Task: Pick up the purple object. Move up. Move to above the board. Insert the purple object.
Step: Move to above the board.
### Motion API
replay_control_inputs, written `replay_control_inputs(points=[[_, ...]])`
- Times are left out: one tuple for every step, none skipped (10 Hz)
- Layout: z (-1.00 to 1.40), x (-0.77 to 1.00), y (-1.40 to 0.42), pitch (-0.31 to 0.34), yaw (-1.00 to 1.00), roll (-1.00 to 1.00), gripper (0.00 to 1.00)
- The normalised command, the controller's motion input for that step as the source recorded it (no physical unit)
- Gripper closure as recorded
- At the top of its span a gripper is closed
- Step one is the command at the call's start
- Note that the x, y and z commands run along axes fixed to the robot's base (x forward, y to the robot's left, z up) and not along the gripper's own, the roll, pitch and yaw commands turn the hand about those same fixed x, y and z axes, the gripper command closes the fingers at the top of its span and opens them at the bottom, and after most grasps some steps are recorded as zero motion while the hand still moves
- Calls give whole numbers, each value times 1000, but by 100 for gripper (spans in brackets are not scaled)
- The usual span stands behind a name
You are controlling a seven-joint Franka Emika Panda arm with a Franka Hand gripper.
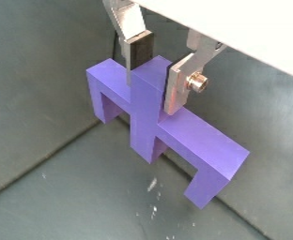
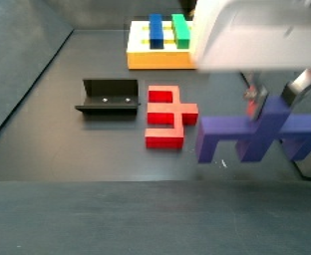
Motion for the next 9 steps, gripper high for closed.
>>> replay_control_inputs(points=[[1400,0,0,0,0,0,100],[1400,-25,7,7,3,-64,100],[1400,-70,-5,9,5,-3,100],[1400,-20,-1,9,5,12,100],[730,38,22,74,5,-14,100],[403,43,8,94,-1,-1,100],[204,41,-1,73,2,9,100],[131,321,-1400,164,-100,-119,100],[119,319,-1400,151,-84,-90,100]])
